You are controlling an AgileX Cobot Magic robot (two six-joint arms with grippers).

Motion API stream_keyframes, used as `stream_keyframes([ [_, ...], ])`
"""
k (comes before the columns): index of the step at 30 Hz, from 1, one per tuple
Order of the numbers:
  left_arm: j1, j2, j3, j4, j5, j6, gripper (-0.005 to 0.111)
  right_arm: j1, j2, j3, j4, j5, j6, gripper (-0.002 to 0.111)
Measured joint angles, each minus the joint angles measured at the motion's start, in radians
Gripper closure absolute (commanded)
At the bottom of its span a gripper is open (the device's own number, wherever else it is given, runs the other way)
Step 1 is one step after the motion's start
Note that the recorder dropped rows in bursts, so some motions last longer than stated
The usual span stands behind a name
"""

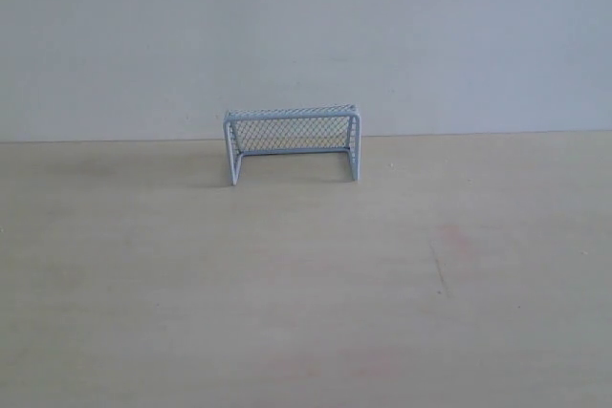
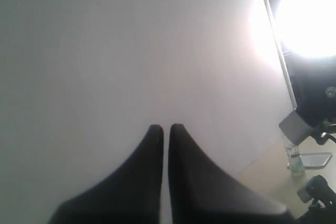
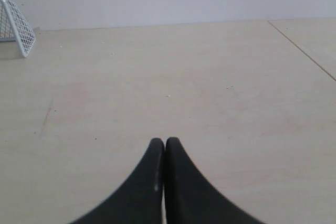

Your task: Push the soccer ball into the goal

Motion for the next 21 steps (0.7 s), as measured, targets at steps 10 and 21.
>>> stream_keyframes([
  [10, 0.149, -0.02, -0.037, 0.019, -0.19, 0.058, 0.102, 0.0, 0.0, 0.0, 0.0, 0.0, 0.0, 0.109],
  [21, 0.437, -0.017, 0.129, 0.074, -0.322, 0.099, 0.102, 0.0, 0.0, 0.0, 0.0, 0.0, 0.0, 0.109],
])
